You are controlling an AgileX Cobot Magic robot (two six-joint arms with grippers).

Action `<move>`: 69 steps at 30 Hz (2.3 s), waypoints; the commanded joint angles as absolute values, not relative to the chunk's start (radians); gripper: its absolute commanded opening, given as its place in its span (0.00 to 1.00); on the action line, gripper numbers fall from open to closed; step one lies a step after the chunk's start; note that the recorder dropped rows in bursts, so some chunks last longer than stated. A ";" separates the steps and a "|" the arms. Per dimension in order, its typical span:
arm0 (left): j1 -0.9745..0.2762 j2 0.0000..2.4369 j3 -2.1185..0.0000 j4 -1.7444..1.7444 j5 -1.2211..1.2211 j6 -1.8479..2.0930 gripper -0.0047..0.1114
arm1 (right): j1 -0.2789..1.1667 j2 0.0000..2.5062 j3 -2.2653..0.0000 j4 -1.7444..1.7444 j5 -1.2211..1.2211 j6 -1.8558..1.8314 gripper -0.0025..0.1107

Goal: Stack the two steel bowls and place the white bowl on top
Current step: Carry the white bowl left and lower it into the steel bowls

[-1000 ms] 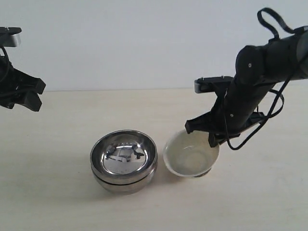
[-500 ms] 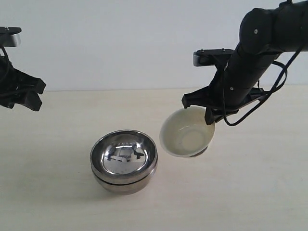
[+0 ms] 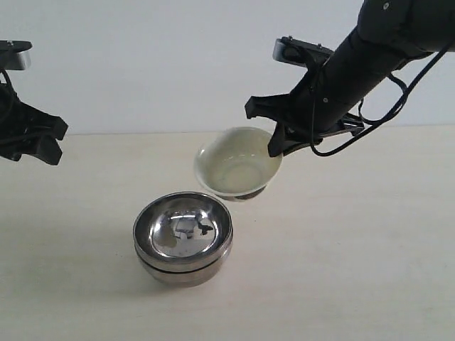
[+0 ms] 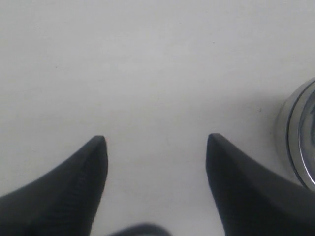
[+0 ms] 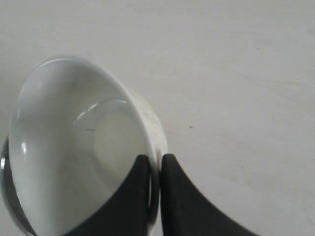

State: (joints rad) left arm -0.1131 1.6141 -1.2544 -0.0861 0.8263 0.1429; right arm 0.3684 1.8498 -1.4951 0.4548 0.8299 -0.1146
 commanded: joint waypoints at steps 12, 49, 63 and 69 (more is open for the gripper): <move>-0.110 1.612 -1.250 -0.101 0.810 0.148 0.52 | 0.468 1.867 -1.487 0.590 0.787 -0.171 0.02; -0.110 1.612 -1.250 -0.112 0.810 0.148 0.52 | 0.499 1.911 -1.375 0.704 0.707 -0.306 0.34; -0.110 1.612 -1.250 -0.116 0.810 0.148 0.52 | 0.499 1.897 -1.375 0.664 0.729 -0.320 0.05; -0.110 1.612 -1.250 -0.116 0.810 0.148 0.52 | 0.499 1.897 -1.373 0.600 0.741 -0.292 0.11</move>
